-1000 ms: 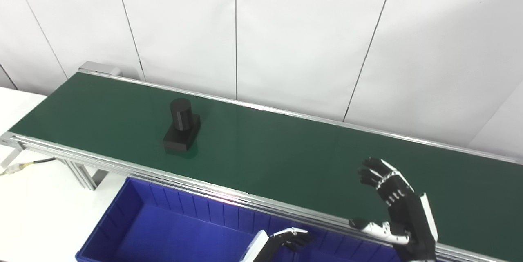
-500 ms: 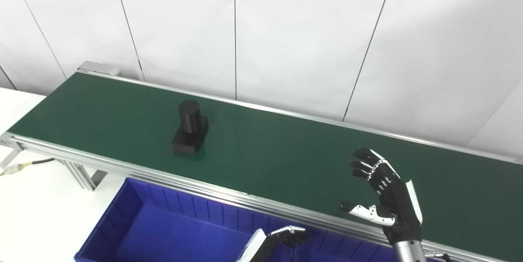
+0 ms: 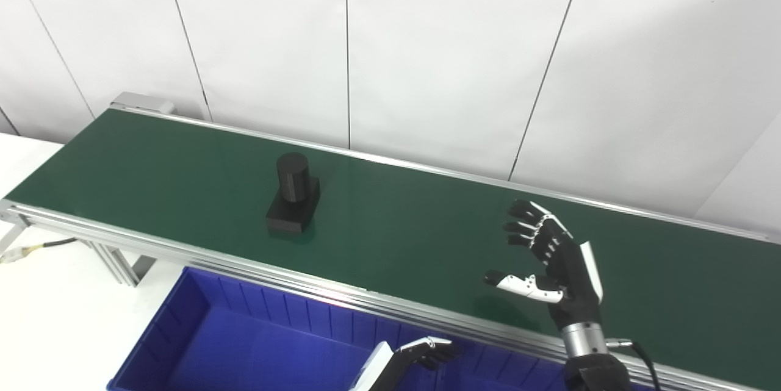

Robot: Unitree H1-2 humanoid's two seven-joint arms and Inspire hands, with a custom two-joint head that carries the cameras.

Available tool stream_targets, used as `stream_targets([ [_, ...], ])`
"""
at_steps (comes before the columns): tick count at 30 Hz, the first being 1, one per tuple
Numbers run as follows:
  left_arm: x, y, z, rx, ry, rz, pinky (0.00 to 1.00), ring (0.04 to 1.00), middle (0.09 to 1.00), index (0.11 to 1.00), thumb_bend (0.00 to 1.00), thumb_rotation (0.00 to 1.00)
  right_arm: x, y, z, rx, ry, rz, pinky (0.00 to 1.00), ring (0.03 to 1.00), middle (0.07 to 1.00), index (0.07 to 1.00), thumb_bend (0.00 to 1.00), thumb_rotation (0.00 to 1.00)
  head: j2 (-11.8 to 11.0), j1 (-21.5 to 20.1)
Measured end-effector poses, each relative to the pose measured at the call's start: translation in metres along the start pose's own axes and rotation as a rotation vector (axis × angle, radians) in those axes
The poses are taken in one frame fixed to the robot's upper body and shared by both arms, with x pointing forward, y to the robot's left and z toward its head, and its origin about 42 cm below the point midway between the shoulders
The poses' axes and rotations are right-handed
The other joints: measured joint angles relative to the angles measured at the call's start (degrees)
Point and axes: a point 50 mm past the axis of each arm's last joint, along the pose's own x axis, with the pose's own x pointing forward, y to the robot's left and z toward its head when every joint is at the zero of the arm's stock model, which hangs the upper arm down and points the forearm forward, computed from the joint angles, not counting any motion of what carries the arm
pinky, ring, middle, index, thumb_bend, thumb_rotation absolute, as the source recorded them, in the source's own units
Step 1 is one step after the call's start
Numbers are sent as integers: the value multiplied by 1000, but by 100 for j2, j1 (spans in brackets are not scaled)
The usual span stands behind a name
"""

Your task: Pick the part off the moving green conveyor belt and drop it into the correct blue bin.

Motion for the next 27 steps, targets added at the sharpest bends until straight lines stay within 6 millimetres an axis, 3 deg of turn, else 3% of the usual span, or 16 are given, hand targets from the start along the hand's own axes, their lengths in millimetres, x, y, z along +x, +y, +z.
stream_targets([
  [11, 0, -1, 0, 0, 2, 1, 666, 722, 739, 720, 971, 132, 34, 22, 5, 36, 1, 28, 649, 695, 785, 785, 972, 127, -62, 18],
  [19, 0, -2, -1, -1, 6, 4, 663, 718, 735, 719, 977, 126, 44, 39, 3, 4, 24, 42, 640, 697, 796, 786, 973, 146, -88, 35],
  [27, 0, -5, -1, -3, 6, 0, 657, 716, 737, 725, 974, 108, 66, 62, 12, 5, 13, 81, 641, 700, 803, 791, 973, 138, -88, 61],
])
